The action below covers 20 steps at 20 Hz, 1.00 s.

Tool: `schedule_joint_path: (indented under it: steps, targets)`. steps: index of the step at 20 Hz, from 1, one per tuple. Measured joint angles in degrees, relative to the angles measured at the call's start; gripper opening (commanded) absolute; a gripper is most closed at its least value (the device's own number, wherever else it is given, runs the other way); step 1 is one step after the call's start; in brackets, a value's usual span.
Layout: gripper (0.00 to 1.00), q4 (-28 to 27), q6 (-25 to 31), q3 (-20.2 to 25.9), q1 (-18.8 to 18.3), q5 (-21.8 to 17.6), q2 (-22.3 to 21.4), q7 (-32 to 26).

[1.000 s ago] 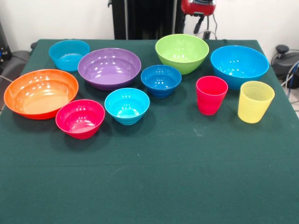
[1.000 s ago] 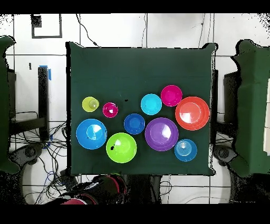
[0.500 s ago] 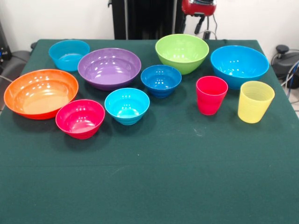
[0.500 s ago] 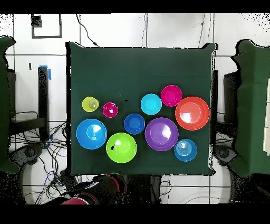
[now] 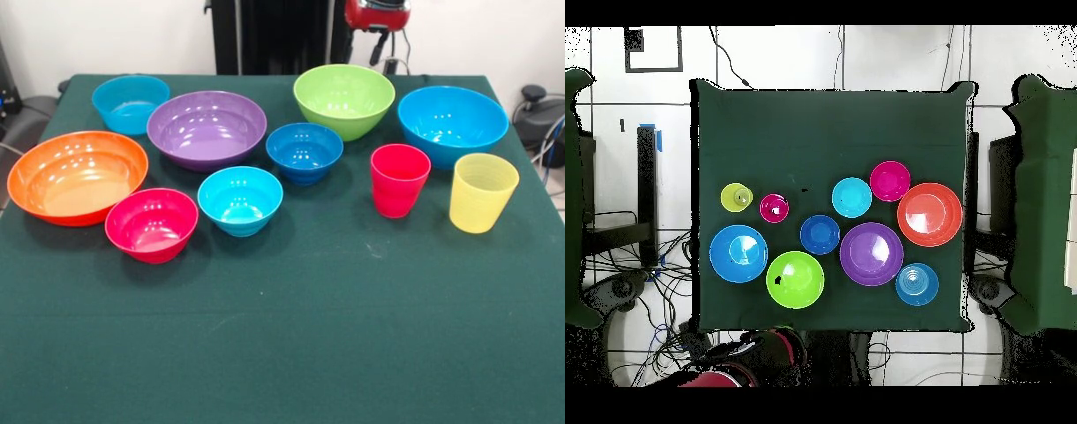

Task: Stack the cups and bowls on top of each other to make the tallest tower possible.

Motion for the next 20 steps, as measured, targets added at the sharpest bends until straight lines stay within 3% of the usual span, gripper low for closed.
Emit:
schedule_joint_path:
  steps: [20]
  targets:
    - [1.0,-2.57,1.19,0.98,-0.33,-0.45,-0.63,0.0]
